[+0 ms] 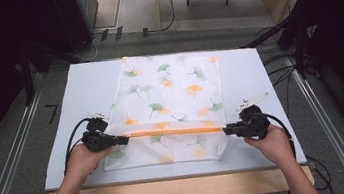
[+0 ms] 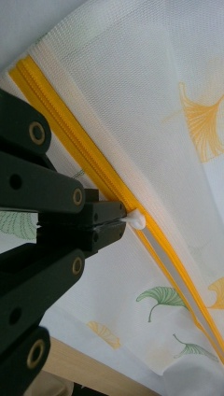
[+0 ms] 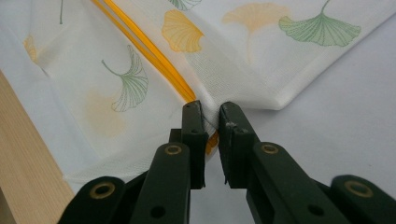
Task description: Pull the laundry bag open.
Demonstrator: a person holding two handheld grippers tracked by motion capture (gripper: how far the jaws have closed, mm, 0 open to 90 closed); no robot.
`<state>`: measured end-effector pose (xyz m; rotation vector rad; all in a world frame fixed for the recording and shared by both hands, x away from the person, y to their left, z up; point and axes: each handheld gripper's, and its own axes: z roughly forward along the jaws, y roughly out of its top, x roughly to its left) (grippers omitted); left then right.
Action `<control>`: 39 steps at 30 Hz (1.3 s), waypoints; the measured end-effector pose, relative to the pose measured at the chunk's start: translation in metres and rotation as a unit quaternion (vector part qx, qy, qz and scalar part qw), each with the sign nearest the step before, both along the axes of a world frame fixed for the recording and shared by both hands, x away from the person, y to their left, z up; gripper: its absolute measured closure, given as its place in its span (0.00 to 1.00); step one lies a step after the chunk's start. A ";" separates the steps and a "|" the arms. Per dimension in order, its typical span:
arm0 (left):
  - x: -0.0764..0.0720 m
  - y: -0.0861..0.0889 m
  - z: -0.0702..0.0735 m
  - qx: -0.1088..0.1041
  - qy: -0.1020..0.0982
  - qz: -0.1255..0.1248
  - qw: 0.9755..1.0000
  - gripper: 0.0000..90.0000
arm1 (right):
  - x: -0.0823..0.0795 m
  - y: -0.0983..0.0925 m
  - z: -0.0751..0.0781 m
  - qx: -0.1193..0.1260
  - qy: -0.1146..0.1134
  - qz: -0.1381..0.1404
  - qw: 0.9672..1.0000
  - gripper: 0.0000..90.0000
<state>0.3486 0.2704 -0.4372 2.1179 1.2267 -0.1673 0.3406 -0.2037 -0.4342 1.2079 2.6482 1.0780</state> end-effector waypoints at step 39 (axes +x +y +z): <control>-0.005 0.031 0.004 0.005 0.001 0.026 1.000 1.00 | 0.001 0.000 0.000 -0.001 0.001 0.003 1.000 0.93</control>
